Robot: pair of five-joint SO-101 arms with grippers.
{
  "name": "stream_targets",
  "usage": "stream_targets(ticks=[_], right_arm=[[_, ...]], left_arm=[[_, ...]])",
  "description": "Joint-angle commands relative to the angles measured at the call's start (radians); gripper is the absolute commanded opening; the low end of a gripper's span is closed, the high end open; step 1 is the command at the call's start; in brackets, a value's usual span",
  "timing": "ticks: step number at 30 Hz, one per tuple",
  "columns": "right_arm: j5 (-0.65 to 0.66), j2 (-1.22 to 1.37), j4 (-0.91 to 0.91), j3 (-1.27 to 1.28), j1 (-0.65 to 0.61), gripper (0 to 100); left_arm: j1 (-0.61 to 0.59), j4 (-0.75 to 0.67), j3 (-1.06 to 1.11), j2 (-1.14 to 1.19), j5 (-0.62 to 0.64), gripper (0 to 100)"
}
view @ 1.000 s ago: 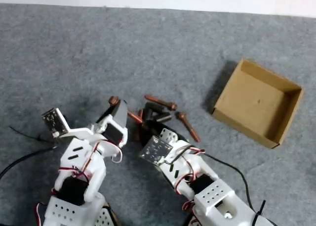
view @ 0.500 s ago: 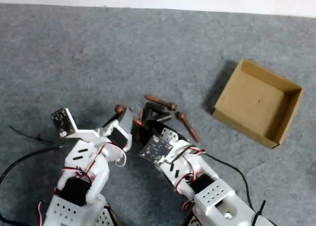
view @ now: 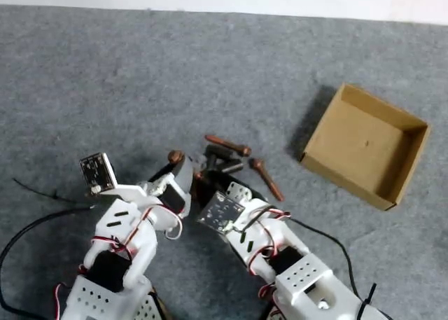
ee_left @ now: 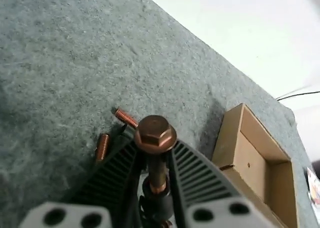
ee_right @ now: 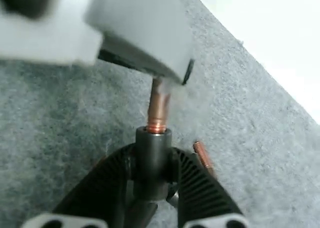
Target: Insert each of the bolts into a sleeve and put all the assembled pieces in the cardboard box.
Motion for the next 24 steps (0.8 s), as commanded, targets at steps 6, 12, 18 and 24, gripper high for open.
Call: stream_targets(ticks=[6, 12, 18, 24], right_arm=[[-0.048, -0.019, -0.035, -0.007, 0.048, 0.5], [-0.048, -0.019, -0.035, -0.007, 0.048, 0.5], [-0.048, -0.019, -0.035, -0.007, 0.050, 0.5], [-0.048, -0.019, -0.035, -0.007, 0.053, 0.5]], left_arm=[[0.117, 0.003, 0.033, 0.013, -0.121, 5], [0.120, 0.003, 0.073, 0.015, -0.123, 32], [0.094, 0.000, 0.064, 0.013, -0.094, 35], [-0.202, -0.002, -0.033, 0.013, 0.140, 35]])
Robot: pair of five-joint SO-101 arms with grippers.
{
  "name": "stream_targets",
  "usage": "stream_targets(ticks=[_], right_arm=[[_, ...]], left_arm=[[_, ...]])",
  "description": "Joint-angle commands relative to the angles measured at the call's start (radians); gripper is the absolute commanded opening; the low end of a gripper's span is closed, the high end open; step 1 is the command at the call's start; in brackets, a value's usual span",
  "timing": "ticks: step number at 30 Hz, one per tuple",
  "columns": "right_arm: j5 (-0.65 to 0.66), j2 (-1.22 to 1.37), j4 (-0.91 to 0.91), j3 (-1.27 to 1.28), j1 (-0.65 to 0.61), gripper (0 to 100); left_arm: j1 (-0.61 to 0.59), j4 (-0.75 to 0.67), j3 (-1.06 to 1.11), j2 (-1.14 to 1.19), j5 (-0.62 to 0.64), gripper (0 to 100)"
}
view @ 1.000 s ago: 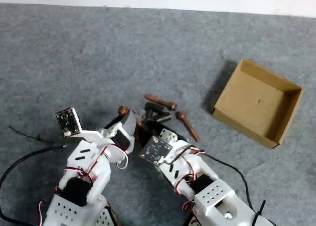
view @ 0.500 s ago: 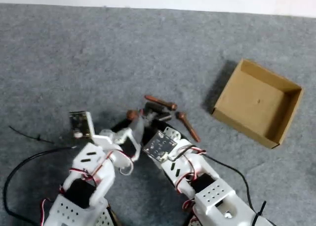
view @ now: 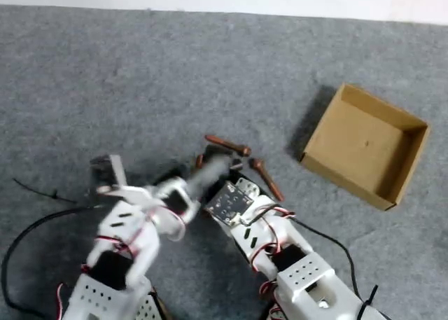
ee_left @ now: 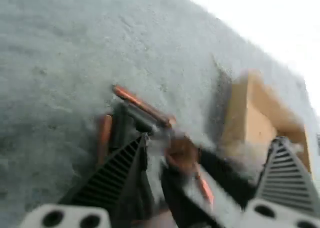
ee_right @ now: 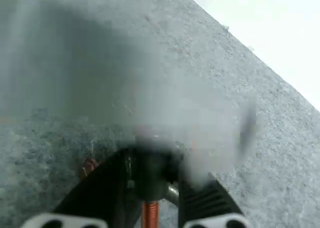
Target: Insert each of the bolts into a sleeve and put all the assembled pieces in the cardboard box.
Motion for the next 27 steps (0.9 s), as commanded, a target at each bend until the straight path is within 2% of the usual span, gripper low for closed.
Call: stream_targets(ticks=[1, 3, 12, 15, 20, 23, 27], right_arm=[[-0.009, -0.019, -0.035, -0.007, 0.015, 0.5], [-0.009, -0.019, -0.035, -0.007, 0.035, 0.5], [-0.017, -0.019, -0.031, -0.010, 0.157, 0.5], [-0.072, -0.019, -0.030, -0.012, 0.263, 0.5], [-0.213, -0.018, -0.021, -0.099, 0.507, 0.5], [-0.233, -0.002, 0.048, -0.186, 0.647, 0.5], [-0.232, 0.162, 0.182, -0.449, 0.771, 0.5]], left_arm=[[-0.180, -0.005, -0.082, 0.002, 0.129, 35], [-0.222, -0.006, -0.087, 0.002, 0.146, 35], [-0.229, -0.071, -0.041, 0.002, 0.141, 35], [-0.229, -0.063, -0.041, 0.002, 0.140, 35], [-0.229, -0.063, -0.039, 0.002, 0.075, 35], [-0.229, -0.063, -0.039, 0.002, 0.072, 29], [-0.231, -0.063, -0.041, 0.002, 0.069, 11]])
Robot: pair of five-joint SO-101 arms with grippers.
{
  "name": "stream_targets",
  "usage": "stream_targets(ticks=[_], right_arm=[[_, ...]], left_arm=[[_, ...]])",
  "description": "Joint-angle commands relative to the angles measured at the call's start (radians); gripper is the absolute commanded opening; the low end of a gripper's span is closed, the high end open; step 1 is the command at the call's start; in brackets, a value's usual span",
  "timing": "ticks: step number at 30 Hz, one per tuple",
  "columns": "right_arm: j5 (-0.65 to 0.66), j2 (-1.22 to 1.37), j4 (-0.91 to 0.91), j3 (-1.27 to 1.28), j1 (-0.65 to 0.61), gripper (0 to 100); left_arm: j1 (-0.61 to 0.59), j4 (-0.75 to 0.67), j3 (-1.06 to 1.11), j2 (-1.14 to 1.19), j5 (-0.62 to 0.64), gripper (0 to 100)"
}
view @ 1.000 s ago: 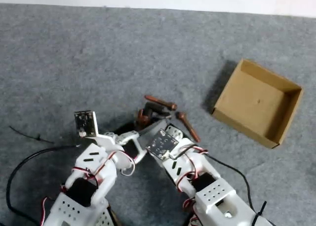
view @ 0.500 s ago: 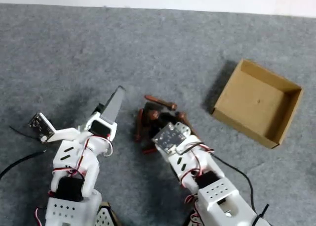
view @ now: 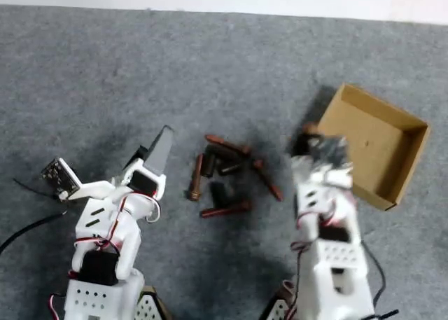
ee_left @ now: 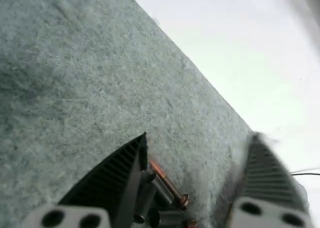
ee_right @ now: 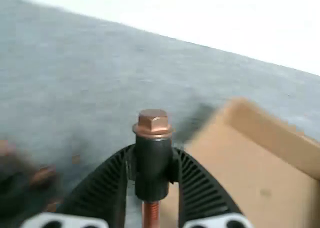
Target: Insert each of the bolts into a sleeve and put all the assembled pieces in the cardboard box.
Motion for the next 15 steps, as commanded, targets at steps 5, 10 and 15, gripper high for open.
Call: stream_targets(ticks=[5, 10, 15], right_arm=[[-0.018, 0.532, 0.213, -0.674, 0.196, 0.5], [-0.018, 0.920, 0.380, -1.024, 0.260, 0.5], [-0.018, 1.167, 0.619, -1.277, 0.286, 1.0]], left_arm=[[-0.047, -0.023, -0.007, 0.002, -0.107, 2], [-0.090, -0.023, 0.002, 0.002, -0.114, 1], [-0.094, -0.083, 0.047, 0.002, -0.115, 1]])
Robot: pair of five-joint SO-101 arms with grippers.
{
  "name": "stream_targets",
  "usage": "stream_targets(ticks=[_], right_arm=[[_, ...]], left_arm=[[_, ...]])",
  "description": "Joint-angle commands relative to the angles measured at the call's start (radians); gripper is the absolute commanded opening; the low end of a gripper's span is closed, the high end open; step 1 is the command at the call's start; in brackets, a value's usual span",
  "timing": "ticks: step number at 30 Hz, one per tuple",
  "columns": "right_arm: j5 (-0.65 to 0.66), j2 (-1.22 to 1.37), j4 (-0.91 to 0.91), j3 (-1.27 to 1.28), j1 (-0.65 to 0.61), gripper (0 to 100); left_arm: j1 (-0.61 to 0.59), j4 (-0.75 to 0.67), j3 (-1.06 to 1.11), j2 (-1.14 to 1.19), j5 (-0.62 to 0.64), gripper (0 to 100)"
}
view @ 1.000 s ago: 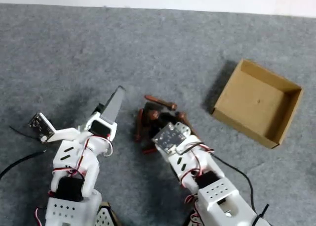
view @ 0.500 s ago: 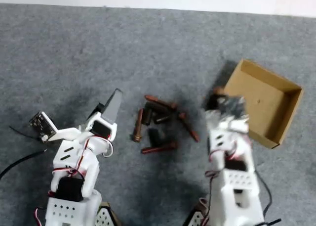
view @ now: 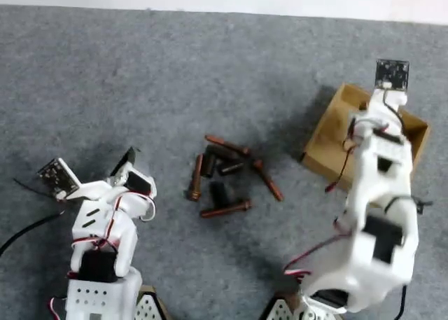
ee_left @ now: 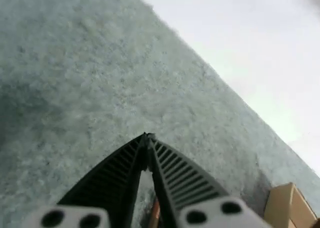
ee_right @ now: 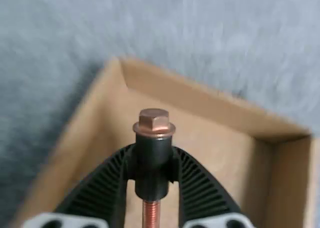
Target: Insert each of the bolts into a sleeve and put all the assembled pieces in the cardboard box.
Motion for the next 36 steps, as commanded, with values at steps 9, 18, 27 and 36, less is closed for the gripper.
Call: stream_targets(ticks=[9, 18, 27, 36], right_arm=[[0.055, 0.142, 0.377, -0.351, -0.016, 24.9], [0.081, -0.093, 0.501, -0.309, -0.090, 30.8], [0.037, -0.766, 0.403, 0.294, -0.351, 30.8], [0.040, -1.221, 0.262, 0.866, -0.763, 30.8]], left_arm=[[-0.016, -0.055, 0.010, 0.002, -0.005, 1], [-0.016, -0.054, 0.012, 0.002, -0.005, 1], [-0.016, -0.052, 0.012, 0.002, -0.005, 1], [-0.016, -0.052, 0.012, 0.002, -0.005, 1]])
